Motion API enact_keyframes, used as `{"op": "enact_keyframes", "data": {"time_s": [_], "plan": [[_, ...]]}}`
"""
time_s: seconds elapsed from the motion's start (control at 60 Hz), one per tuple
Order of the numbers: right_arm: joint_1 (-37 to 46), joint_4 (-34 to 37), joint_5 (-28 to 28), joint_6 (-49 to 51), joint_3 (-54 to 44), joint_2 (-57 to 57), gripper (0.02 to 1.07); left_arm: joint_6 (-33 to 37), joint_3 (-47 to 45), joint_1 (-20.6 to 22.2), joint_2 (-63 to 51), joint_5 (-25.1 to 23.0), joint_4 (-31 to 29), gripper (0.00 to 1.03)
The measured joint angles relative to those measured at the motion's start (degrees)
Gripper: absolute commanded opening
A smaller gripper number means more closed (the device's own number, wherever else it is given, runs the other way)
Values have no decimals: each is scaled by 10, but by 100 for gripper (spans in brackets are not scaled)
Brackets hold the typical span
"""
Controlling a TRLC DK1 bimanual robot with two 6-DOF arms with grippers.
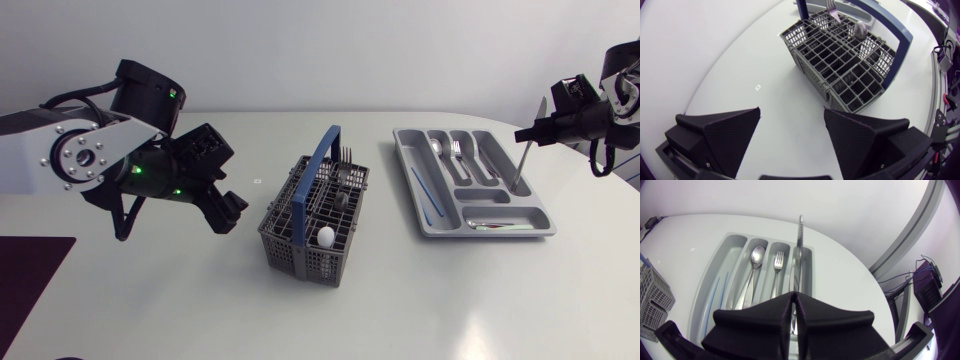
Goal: Unload the cutlery basket into the drawer organizer.
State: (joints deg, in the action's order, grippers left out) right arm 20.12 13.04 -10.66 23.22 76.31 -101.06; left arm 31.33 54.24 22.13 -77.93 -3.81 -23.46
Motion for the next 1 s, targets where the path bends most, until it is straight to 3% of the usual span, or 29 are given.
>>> {"op": "enact_keyframes", "data": {"time_s": [0.667, 1.0], "plan": [[6, -137, 4, -9, 25, -112, 8, 0, -11, -4, 0, 0, 0, 98], [6, -172, 4, -9, 23, -142, 8, 0, -15, -3, 0, 0, 5, 98]]}}
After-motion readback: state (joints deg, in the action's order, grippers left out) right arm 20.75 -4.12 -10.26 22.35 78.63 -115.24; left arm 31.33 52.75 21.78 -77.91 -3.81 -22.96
